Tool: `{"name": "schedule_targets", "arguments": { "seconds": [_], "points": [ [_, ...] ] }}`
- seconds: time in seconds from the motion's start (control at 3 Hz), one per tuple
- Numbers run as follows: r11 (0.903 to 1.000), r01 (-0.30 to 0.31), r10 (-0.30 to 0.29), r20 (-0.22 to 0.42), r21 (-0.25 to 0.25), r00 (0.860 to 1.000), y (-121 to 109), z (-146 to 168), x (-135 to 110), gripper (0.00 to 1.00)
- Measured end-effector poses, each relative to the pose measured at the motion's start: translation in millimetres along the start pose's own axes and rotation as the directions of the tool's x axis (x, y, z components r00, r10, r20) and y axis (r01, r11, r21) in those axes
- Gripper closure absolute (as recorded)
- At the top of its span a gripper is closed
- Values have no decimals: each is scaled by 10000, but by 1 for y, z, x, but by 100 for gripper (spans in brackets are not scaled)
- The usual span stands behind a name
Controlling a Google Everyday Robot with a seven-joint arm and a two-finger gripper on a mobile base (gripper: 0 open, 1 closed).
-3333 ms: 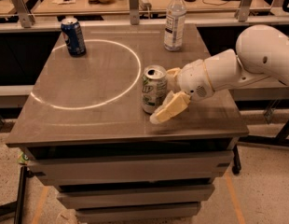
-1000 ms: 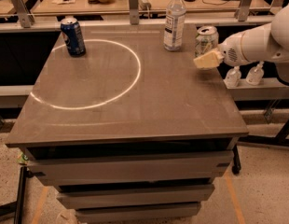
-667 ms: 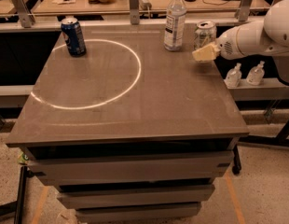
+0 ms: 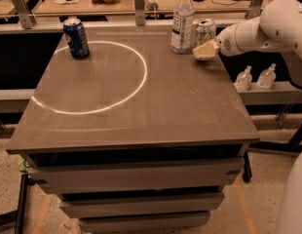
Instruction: Move 7up can near blue plastic bottle
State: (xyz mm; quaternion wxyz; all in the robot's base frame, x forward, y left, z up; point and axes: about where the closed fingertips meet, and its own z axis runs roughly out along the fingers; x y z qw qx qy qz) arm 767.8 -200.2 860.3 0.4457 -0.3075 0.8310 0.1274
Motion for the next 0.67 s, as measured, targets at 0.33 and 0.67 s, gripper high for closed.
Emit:
{"name": "schedule_targets", "arguments": {
  "seconds": [0.33, 0.67],
  "points": [
    [9999, -66, 67, 72, -128, 10000, -6, 18, 6, 100],
    [9995, -235, 244, 420, -219, 9988, -9, 28, 8, 83]
  ]
}}
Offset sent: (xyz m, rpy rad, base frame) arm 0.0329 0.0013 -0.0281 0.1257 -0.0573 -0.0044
